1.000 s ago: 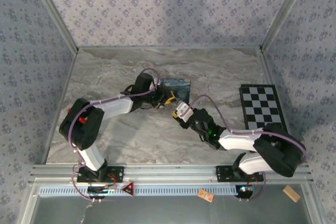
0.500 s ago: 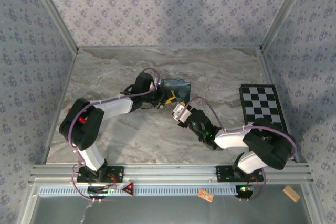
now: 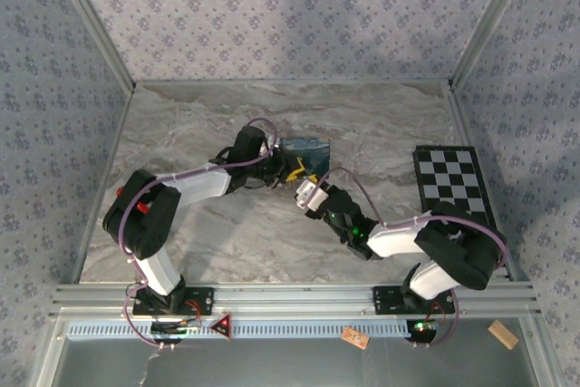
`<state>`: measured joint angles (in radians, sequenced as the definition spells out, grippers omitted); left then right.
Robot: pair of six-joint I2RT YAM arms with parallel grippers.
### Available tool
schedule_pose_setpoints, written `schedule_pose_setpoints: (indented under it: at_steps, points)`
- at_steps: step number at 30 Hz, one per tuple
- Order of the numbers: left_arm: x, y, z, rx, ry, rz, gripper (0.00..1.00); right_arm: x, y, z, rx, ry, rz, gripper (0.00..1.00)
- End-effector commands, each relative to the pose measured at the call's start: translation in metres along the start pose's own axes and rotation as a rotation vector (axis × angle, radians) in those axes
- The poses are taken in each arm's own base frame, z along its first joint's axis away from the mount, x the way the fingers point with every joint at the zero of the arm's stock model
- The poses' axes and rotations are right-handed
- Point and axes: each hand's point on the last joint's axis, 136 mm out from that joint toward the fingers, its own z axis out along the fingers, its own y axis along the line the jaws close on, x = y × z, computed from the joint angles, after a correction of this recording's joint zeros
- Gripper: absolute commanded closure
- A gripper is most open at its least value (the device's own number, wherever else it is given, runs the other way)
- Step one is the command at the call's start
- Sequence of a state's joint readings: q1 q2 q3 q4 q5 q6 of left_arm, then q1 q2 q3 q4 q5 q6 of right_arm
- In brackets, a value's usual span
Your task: Unlock the padlock with the key
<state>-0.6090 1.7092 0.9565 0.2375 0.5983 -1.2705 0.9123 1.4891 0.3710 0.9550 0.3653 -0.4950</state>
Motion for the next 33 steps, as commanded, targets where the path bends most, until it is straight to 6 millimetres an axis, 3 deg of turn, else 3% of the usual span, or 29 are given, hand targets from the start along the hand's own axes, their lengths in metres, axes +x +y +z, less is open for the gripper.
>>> schedule_pose_setpoints:
  at_steps: [1,5,17,33]
  points:
    - [0.005,-0.021,0.000,0.064,0.029,0.039,0.99,-0.015,-0.011,0.004,0.052,-0.033,0.014,0.71]
    - [0.005,-0.019,0.000,0.061,0.029,0.037,0.99,-0.013,-0.013,0.005,0.065,-0.025,0.016,0.70]
    - [0.006,-0.019,0.000,0.061,0.030,0.042,0.99,-0.013,-0.014,0.007,0.063,-0.015,0.071,0.84]
    - [0.003,-0.021,0.001,0.076,0.016,0.052,1.00,-0.003,-0.010,0.002,0.031,0.042,0.388,0.97]
